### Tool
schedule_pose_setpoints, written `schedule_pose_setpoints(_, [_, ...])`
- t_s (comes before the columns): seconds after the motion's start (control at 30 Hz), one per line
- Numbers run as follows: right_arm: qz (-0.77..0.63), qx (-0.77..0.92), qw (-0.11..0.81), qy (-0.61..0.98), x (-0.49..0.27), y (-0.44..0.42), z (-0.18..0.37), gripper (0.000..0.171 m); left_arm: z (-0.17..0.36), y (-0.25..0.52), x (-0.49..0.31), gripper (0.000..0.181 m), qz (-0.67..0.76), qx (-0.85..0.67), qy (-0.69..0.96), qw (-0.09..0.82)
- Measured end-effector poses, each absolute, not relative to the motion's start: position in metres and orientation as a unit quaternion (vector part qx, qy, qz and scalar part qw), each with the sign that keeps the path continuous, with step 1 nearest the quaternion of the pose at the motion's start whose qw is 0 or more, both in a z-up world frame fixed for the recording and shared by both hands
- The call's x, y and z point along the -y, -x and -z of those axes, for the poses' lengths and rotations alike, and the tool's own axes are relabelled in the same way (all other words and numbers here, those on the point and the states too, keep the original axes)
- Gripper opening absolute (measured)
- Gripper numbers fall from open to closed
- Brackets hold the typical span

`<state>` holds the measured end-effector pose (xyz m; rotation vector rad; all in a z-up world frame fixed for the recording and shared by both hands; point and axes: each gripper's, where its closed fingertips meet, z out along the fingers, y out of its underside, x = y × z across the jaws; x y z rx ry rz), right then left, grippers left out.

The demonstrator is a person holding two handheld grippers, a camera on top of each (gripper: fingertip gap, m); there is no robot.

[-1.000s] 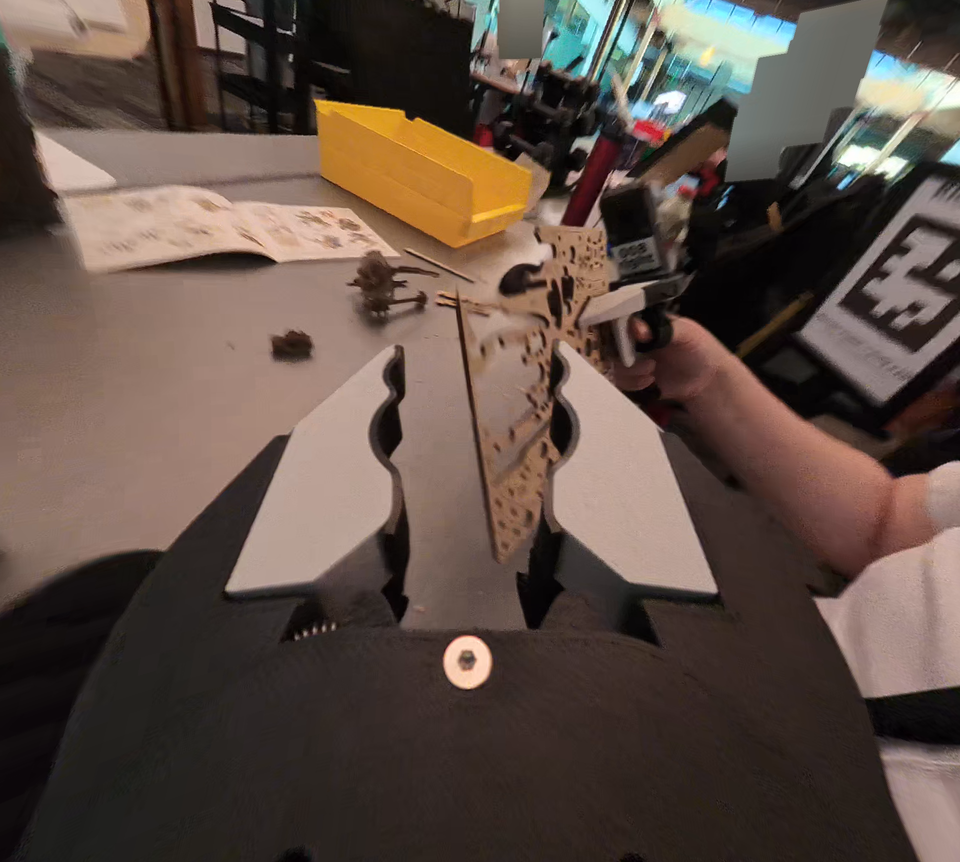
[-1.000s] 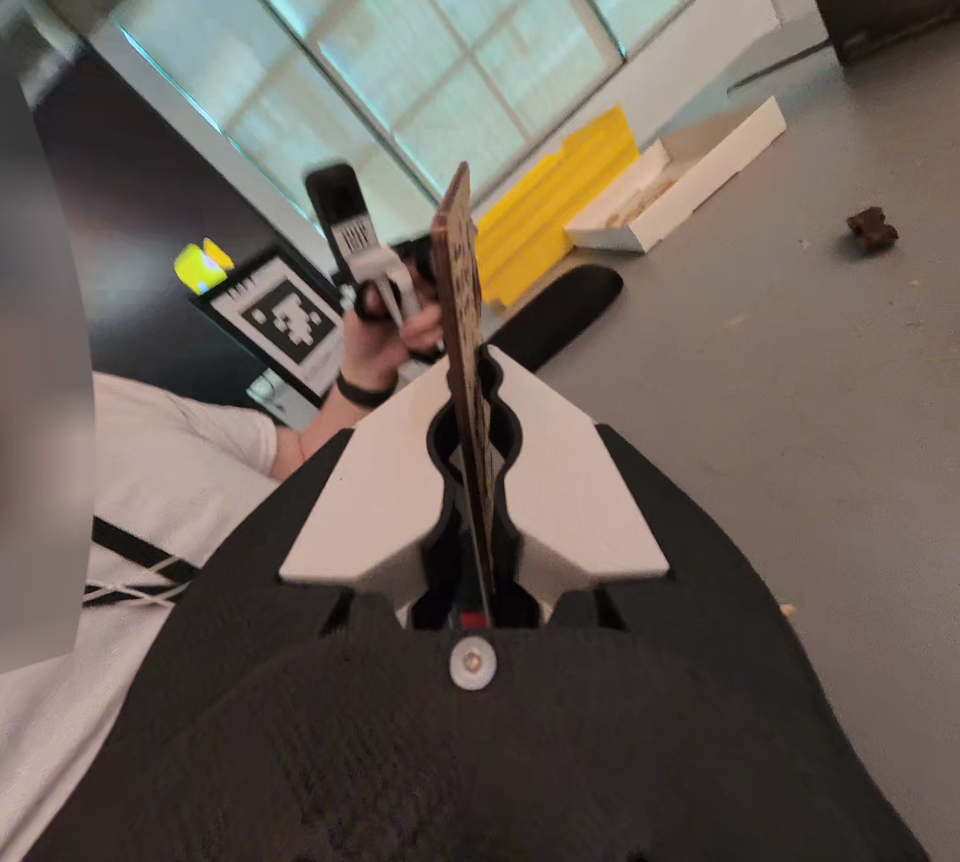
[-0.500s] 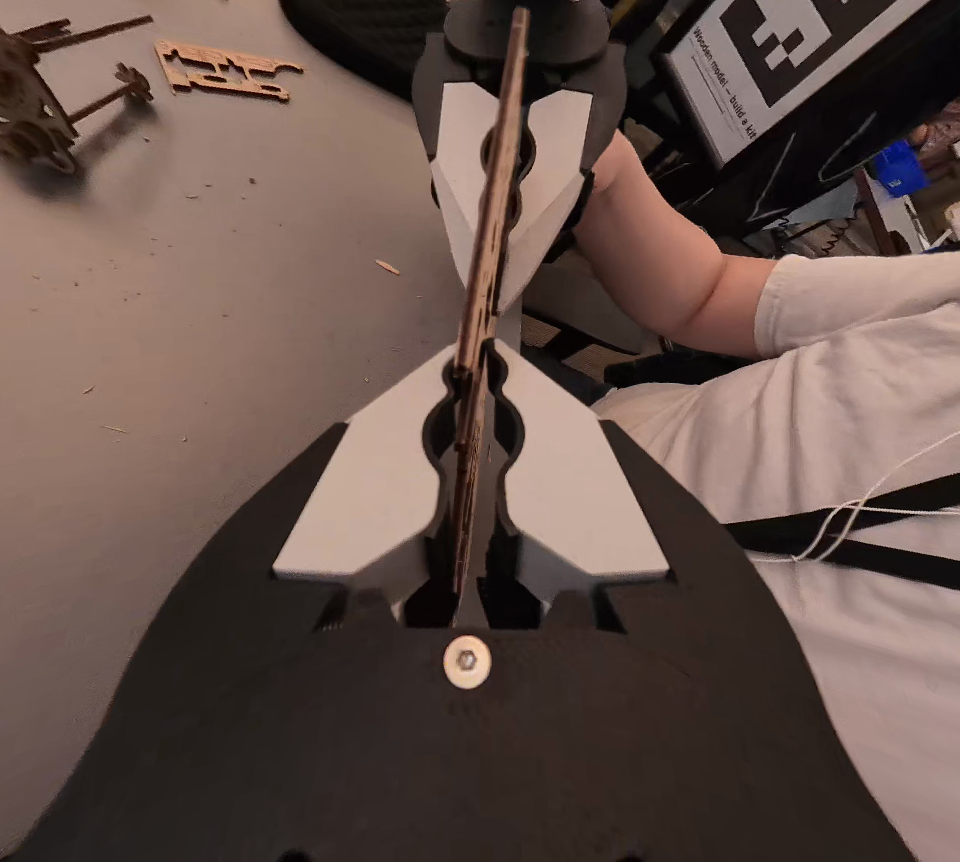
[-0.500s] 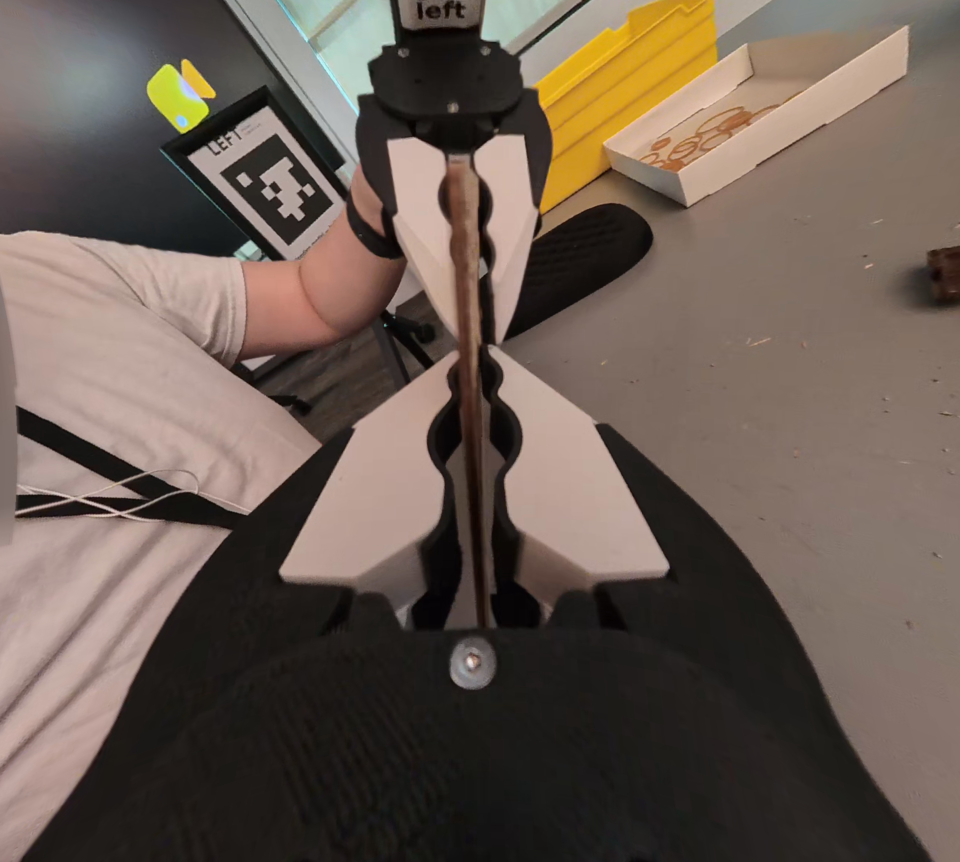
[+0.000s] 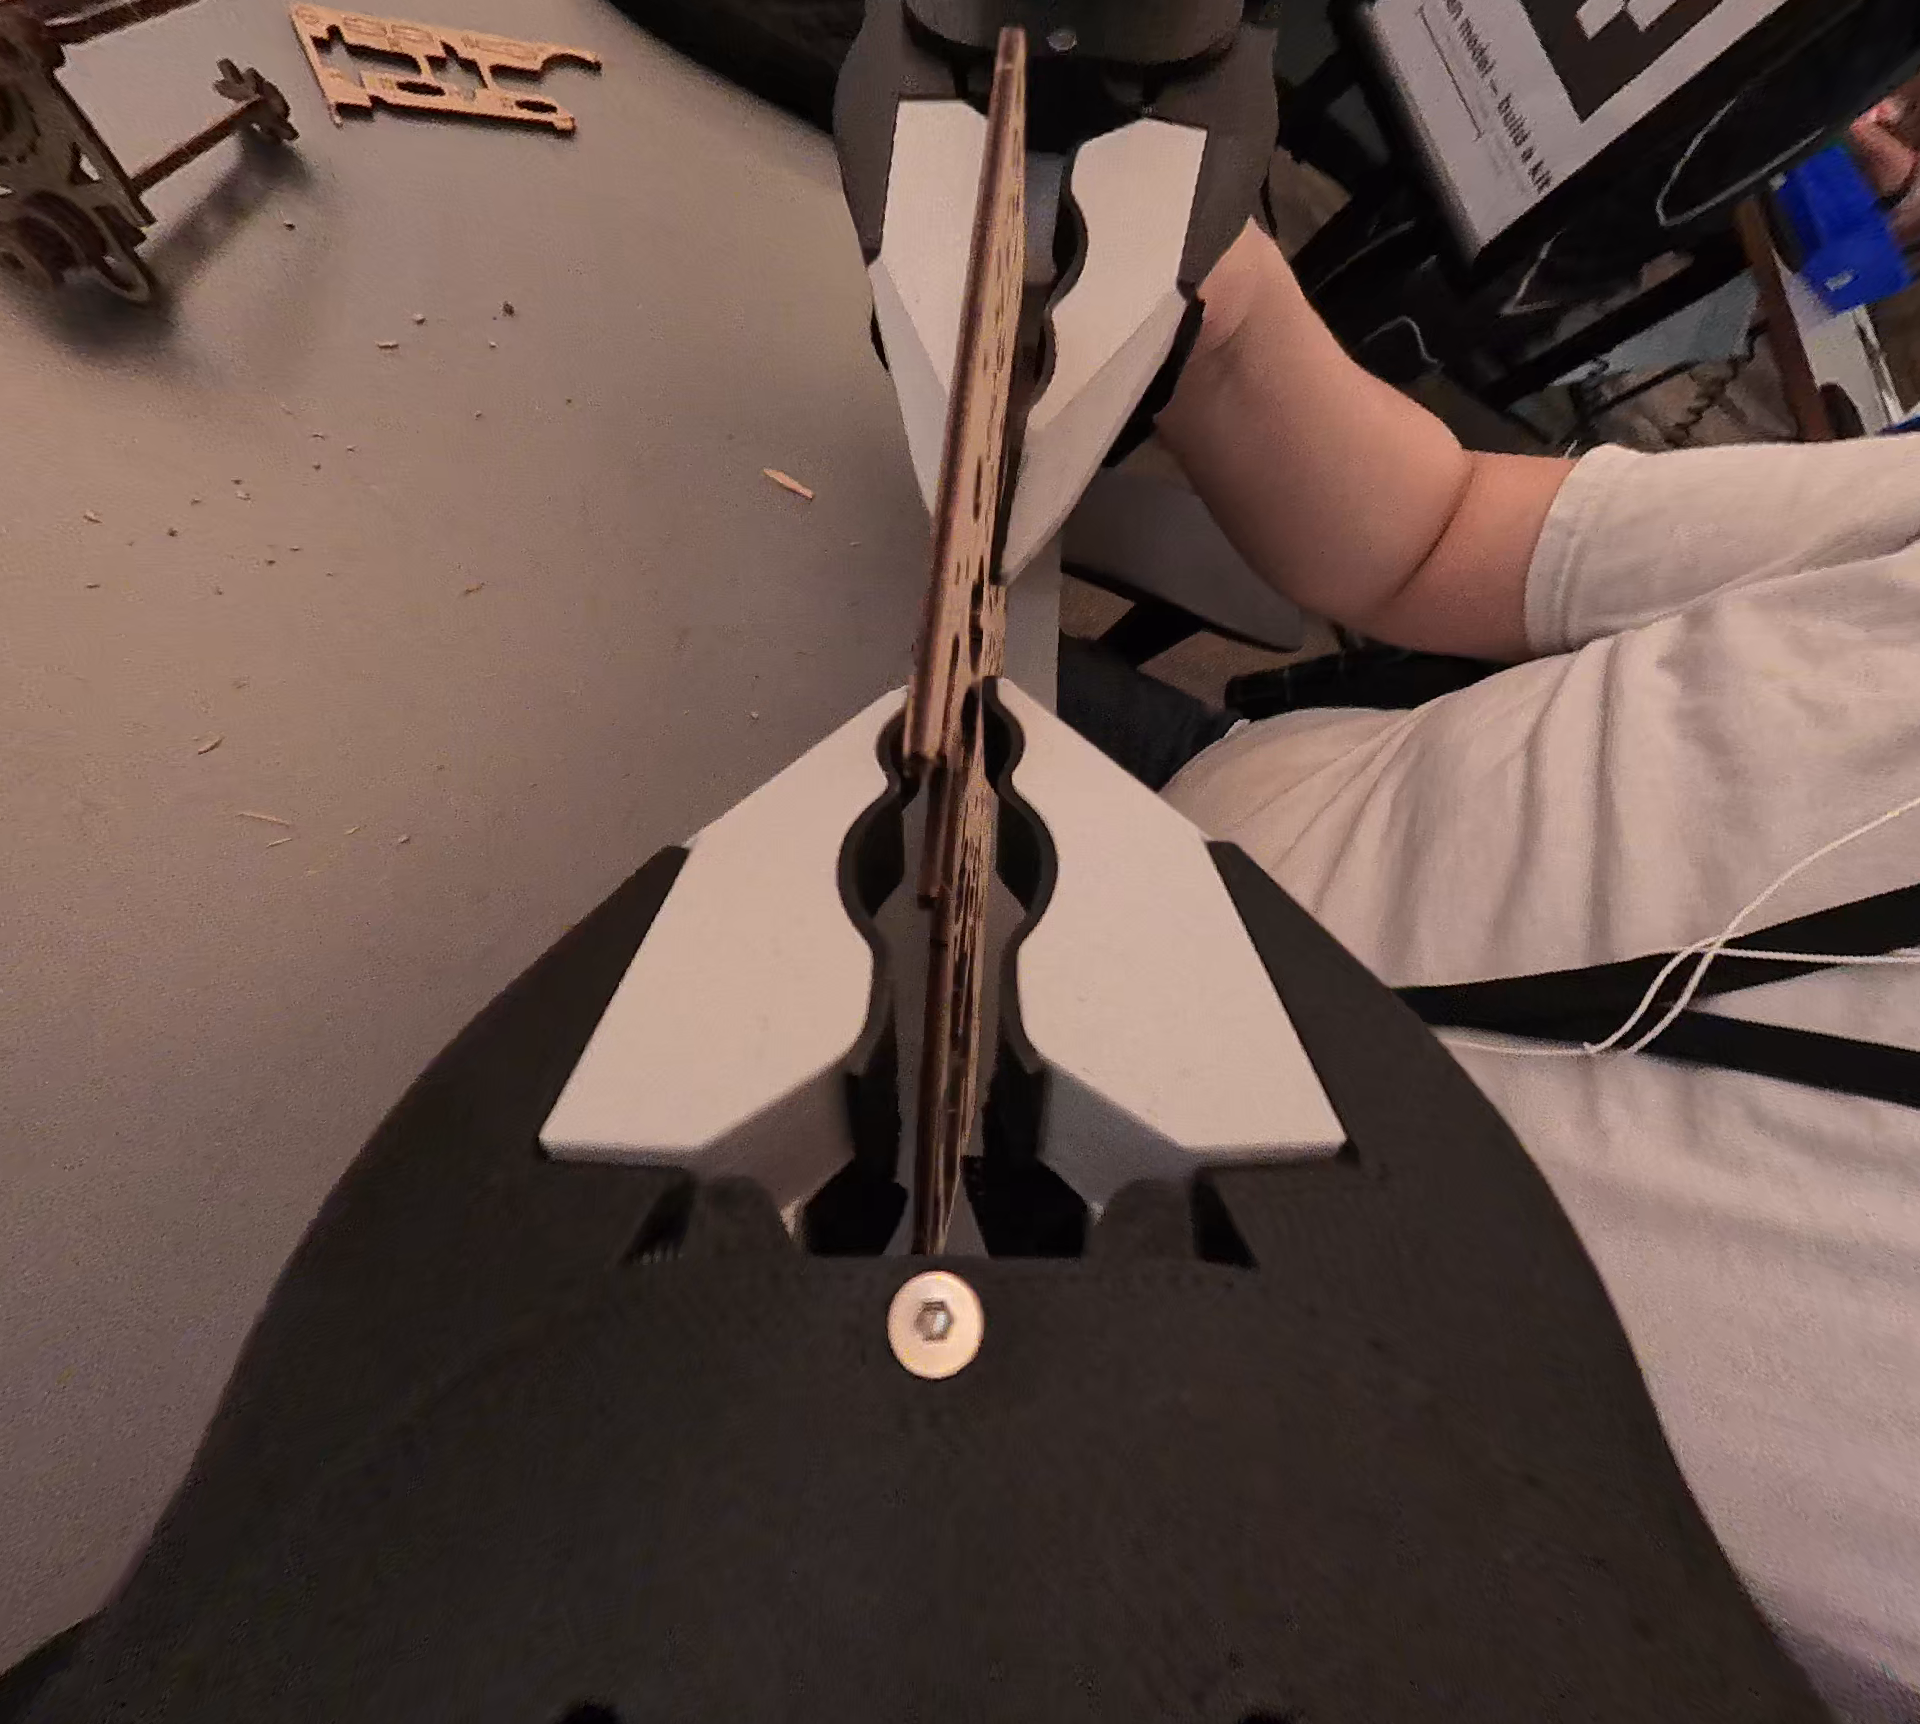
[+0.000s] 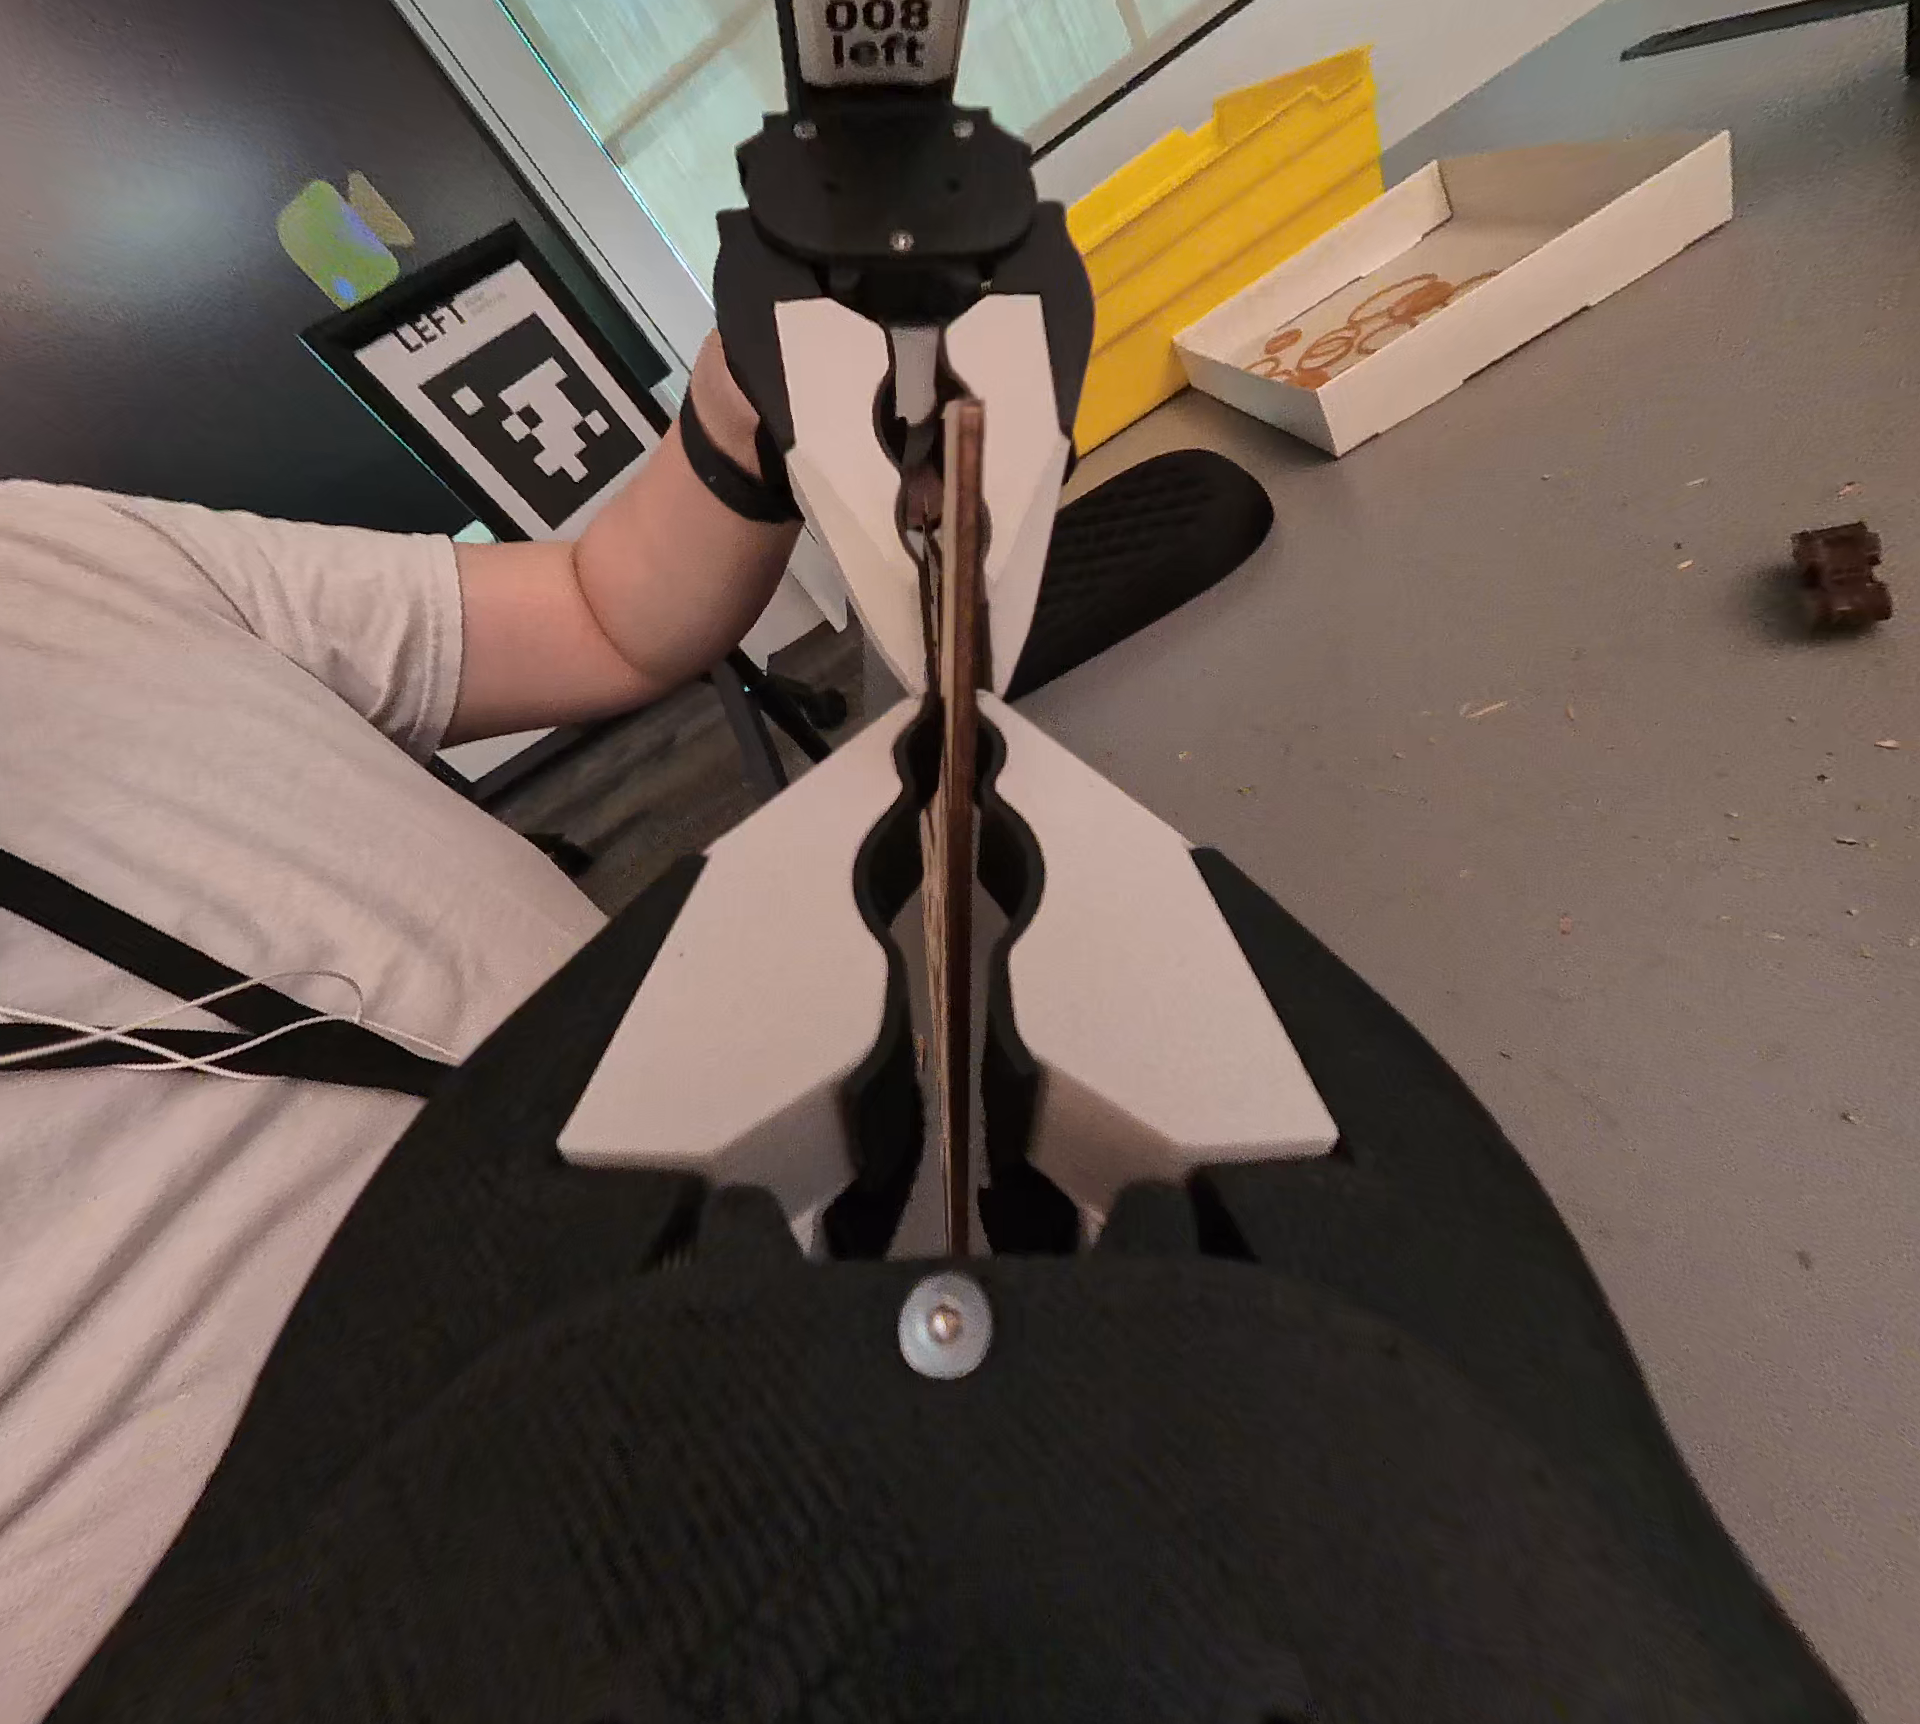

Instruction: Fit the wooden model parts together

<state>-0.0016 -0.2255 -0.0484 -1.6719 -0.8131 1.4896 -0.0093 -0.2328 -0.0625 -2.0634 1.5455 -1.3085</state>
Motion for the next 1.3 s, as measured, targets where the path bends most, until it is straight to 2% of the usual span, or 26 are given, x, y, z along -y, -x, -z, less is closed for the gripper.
schedule_pose_setpoints(0.23, [-0.579,0.318,0.371,0.652,0.223,0.003,0.048,0.001,0.066,0.009,0.236,0.006,0.436,-0.55,0.706,0.087])
schedule_pose_setpoints(0.47, [-0.575,0.327,0.369,0.652,0.223,0.005,0.048,0.001,0.062,0.007,0.234,0.003,0.409,-0.596,0.684,0.098])
schedule_pose_setpoints(1.13, [-0.55,0.312,0.381,0.675,0.217,0.006,0.05,0.003,0.062,0.007,0.232,0.001,0.439,-0.55,0.704,0.094])
schedule_pose_setpoints(1.3, [-0.54,0.312,0.398,0.673,0.213,0.009,0.051,0.009,0.063,0.01,0.23,0.001,0.431,-0.557,0.702,0.11])
